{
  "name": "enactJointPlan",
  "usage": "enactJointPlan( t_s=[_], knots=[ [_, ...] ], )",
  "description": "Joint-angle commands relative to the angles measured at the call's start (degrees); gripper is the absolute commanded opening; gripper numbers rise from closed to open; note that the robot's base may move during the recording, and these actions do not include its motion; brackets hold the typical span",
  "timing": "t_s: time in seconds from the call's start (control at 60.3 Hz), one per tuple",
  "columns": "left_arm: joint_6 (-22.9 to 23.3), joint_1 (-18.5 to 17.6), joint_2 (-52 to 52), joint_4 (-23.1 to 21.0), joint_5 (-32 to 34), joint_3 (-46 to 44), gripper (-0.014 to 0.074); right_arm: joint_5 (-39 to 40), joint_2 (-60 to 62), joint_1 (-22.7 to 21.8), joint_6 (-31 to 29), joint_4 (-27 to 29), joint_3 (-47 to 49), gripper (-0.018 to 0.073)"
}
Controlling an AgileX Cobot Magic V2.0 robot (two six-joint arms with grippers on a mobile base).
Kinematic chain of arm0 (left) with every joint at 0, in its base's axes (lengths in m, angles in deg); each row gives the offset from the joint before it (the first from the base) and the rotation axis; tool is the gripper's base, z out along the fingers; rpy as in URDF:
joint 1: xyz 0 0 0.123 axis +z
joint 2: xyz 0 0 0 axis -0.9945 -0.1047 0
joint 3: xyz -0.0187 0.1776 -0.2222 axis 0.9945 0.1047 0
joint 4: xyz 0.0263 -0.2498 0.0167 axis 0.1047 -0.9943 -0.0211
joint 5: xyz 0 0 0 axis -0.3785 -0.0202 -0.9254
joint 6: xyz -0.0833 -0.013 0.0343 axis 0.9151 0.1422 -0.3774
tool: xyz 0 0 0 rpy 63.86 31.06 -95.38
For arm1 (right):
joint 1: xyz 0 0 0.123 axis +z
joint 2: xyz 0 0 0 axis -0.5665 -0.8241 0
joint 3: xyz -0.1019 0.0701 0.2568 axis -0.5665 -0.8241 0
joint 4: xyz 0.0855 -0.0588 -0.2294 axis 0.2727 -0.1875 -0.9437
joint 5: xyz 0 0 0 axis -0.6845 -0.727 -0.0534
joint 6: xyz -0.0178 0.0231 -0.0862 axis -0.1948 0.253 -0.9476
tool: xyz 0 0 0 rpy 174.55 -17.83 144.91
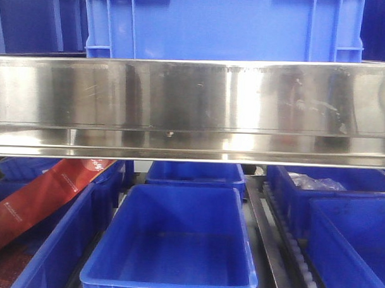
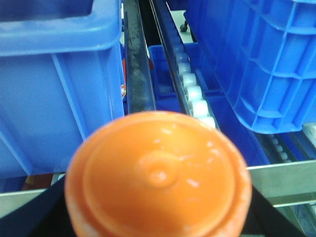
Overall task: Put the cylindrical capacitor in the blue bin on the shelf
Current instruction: 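Lower left gripper into a blue bin and release the orange cylinder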
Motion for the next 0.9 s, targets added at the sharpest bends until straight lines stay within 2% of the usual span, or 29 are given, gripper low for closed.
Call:
enactJointPlan(
  t_s=[0.0, 0.05, 0.166, 0.249, 0.464, 0.58, 0.729, 0.879],
  knots=[
    [0.1, -0.4, 0.2, -0.2, 2.1, 0.0, -0.0111, 1.5, 0.0, -0.2, -0.2, -0.5, 0.1, -0.0134],
    [0.1, -0.4, 0.2, 0.2, 3.8, 0.0, -0.0111, 1.5, 0.0, -0.2, -0.2, -0.5, 0.1, -0.0134],
    [-3.7, -0.6, -1.6, -1.3, 5.3, -3.6, -0.0111, 1.5, 0.0, -0.2, -0.2, -0.5, 0.1, -0.0134],
    [-6.3, -2.7, -5.0, -2.5, 4.5, -9.1, -0.0111, 1.7, 0.0, -0.2, -0.2, -0.4, 0.1, -0.0134],
    [-6.4, -14.5, -21.5, -2.1, 3.5, -30.8, -0.0111, 1.9, 0.0, -0.2, -0.2, -0.4, 0.1, -0.0134],
    [-6.4, -18.8, -32.0, -2.1, 2.1, -43.0, -0.0111, 1.9, 0.0, -0.2, -0.2, -0.1, 0.1, -0.0134],
    [-6.4, -21.1, -45.9, -2.1, 1.7, -56.7, -0.0111, 1.9, 0.0, -0.2, -0.2, -0.1, 0.1, -0.0134],
    [-6.4, -21.2, -57.1, -3.2, 0.5, -66.1, -0.0111, 1.9, 0.0, -0.2, -0.2, -0.1, 0.1, -0.0134]
  ],
)
